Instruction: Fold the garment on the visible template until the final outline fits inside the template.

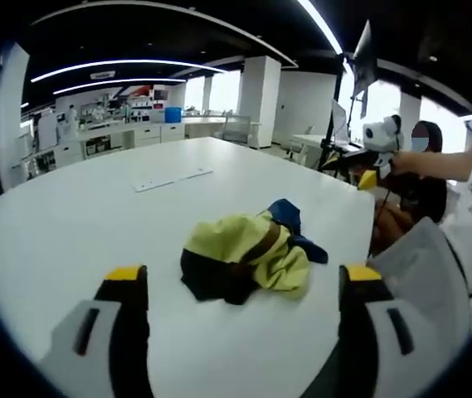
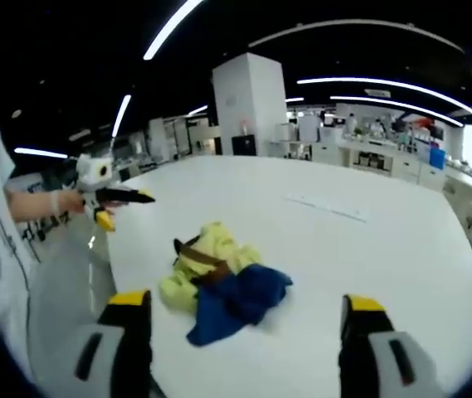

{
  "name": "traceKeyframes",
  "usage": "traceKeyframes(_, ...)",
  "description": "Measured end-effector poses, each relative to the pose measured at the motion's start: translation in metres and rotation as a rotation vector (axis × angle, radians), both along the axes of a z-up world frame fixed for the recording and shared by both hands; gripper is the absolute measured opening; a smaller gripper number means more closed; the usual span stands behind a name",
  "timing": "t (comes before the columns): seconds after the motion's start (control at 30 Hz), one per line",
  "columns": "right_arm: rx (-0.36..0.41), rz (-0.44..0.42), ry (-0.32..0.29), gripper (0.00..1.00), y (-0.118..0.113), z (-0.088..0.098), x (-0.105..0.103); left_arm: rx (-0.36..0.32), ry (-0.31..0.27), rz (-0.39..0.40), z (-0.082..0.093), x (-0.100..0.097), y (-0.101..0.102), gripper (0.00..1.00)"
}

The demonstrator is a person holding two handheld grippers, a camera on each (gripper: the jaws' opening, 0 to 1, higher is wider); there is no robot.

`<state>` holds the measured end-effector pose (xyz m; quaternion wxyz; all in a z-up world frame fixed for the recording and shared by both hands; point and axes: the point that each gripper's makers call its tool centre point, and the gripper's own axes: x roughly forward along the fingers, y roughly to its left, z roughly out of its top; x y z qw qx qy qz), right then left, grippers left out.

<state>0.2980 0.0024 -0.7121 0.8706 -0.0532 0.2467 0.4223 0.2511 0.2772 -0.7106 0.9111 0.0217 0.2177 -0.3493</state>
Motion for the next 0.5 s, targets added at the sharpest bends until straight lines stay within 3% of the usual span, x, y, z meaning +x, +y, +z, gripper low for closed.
traceKeyframes(0.5,0.009,-0.032,0.003,0.94,-0.014,-0.002,-0.007,-0.013,0.007,-0.007,-0.002,-0.003,-0.007,0.91)
